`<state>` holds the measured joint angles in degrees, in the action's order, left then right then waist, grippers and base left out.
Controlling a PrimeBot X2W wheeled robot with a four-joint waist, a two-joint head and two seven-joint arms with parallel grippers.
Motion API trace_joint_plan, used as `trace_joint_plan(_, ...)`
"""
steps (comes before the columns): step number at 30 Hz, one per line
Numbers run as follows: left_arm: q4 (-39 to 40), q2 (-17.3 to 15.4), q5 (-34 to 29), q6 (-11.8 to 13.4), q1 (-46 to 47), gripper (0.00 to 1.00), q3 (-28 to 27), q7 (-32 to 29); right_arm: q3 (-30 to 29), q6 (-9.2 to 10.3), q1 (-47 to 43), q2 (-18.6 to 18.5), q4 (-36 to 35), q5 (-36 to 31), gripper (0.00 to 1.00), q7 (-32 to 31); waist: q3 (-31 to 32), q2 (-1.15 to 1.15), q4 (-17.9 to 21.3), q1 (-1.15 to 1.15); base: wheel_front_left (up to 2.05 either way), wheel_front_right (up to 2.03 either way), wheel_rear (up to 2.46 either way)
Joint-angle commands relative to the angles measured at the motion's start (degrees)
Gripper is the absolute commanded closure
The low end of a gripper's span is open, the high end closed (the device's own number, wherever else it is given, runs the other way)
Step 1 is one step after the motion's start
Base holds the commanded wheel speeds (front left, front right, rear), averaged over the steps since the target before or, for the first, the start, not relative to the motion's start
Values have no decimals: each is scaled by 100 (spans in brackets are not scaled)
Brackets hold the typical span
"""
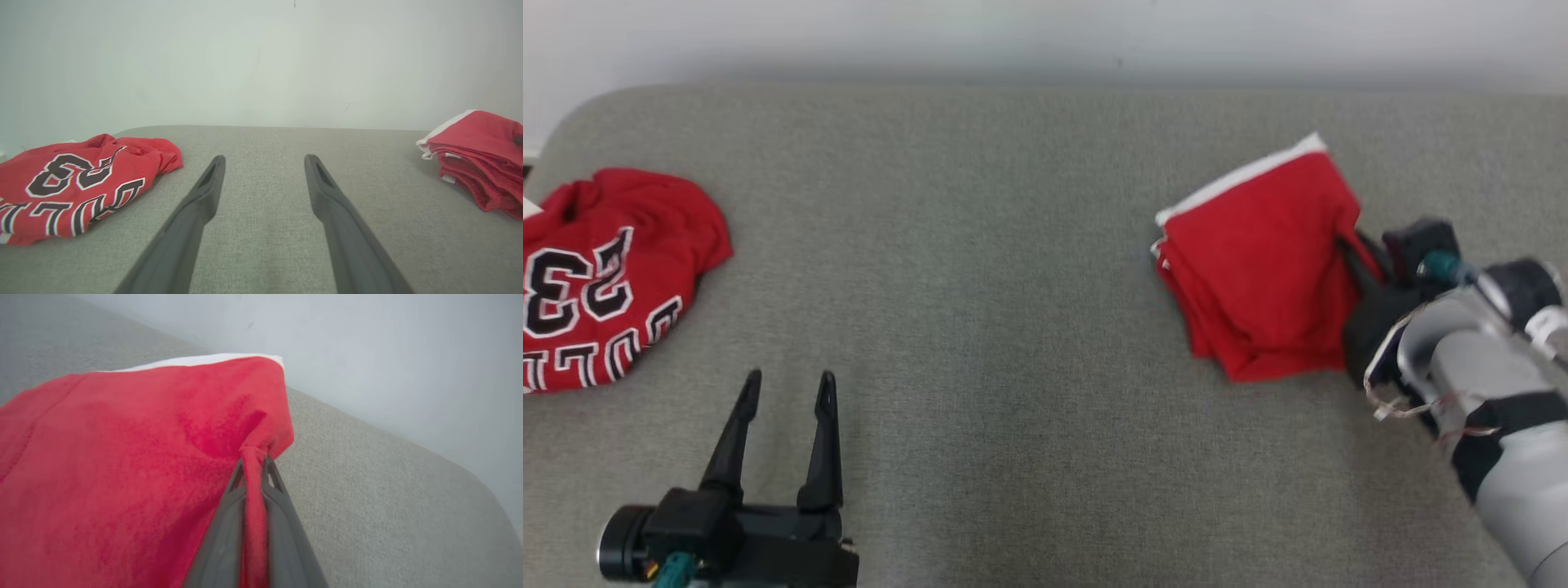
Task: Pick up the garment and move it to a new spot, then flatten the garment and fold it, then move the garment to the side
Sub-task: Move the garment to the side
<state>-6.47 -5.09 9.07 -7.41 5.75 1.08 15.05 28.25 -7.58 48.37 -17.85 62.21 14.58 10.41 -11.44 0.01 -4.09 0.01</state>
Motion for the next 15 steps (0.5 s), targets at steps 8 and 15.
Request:
trace_joint_plan(8, 741, -156, -152, -4, 616, 0, -25, 18, 757, 15, 1186, -948, -336, 287, 100, -139, -1567, -1, 787, -1, 0, 0, 0)
trace_joint_plan(15, 1104, -390, -275, 1, 811, 0, -33, 17, 838, 15, 1703, -1397, -291, 488, 100, -69, -2031, -1, 1155, -1, 0, 0, 0)
